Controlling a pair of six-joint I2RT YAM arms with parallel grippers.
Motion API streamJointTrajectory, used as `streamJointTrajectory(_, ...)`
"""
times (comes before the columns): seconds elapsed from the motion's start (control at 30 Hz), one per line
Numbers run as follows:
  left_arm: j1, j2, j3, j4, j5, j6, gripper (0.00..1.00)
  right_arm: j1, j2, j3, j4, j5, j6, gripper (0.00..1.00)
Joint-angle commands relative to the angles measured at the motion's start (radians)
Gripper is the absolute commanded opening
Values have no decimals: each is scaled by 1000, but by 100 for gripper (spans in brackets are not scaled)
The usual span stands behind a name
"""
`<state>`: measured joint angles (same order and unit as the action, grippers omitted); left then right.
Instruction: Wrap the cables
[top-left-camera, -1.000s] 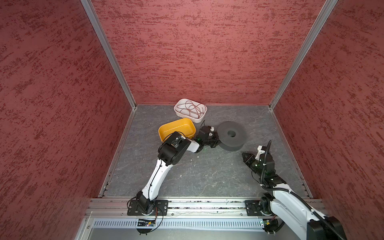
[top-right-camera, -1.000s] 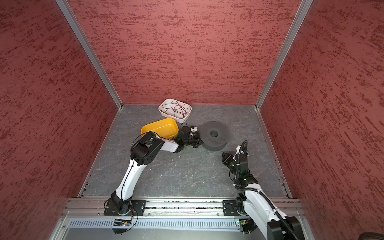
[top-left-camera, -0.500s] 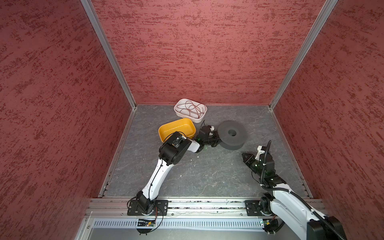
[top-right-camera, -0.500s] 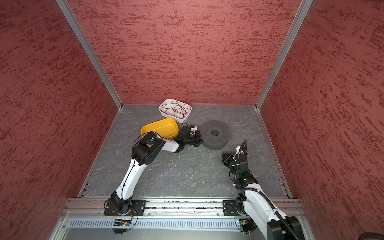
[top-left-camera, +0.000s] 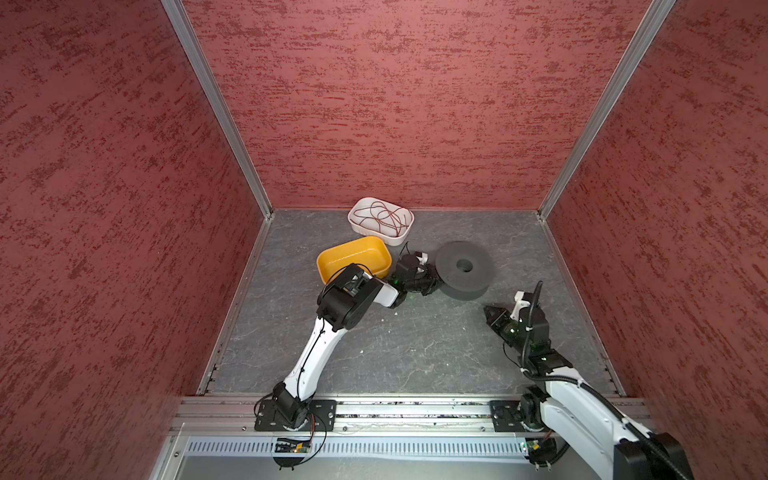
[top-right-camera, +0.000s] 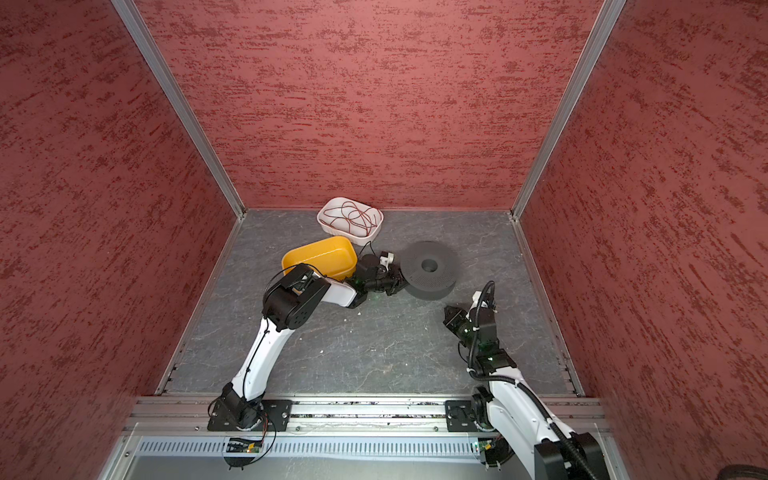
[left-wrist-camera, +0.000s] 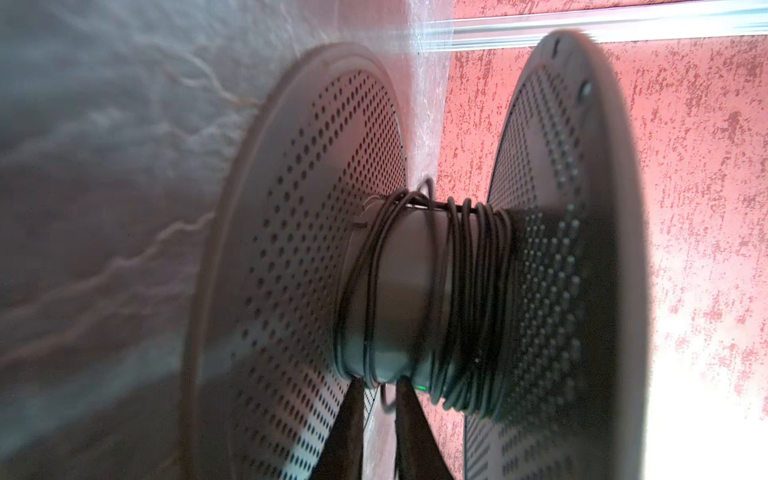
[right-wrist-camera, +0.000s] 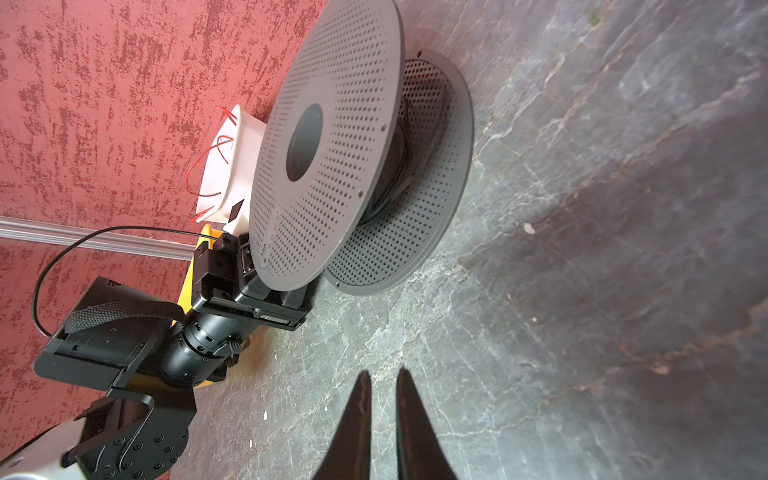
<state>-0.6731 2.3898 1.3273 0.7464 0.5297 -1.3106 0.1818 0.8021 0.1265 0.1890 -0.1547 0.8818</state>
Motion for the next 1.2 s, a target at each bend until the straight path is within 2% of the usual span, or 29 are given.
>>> streamJointTrajectory(0.0,-3,-6,-29,-120,-2,39,19,4,-19,22,9,1,-2,14)
streamJointTrajectory(0.23,-3,-12,-46,-115,0,40,19,3,-35,22,-3,9,-5,14)
streamJointTrajectory(0.4,-2,-38,-70,-134,8,65,26,3,-37,29,-6,17,-10,15)
streamJointTrajectory(0.77,-2,-158,-120,-219,43,156,43,3,-33,89,-14,29,-68,32)
streamJointTrajectory(1.03,9,-173,-112,-226,88,190,47,4,-22,104,-7,20,-79,33)
streamJointTrajectory(1.17,14,-197,-126,-242,113,230,53,3,-28,103,-10,20,-80,34)
